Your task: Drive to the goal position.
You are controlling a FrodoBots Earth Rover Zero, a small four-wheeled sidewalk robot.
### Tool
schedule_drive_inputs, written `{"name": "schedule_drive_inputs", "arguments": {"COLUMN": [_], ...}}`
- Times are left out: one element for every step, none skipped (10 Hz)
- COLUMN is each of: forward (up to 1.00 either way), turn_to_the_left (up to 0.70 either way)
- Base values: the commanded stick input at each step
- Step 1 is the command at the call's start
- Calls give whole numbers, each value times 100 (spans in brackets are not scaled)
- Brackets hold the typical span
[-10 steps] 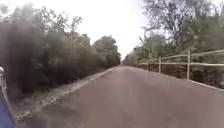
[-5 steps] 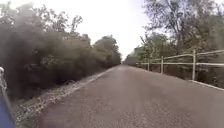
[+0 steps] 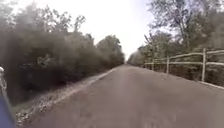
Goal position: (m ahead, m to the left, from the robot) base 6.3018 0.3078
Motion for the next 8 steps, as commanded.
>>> {"name": "schedule_drive_inputs", "arguments": {"forward": [70, 70, 70, 70, 70, 70, 70, 70], "turn_to_the_left": [0, 0, 0, 0, 0, 0, 0, 0]}}
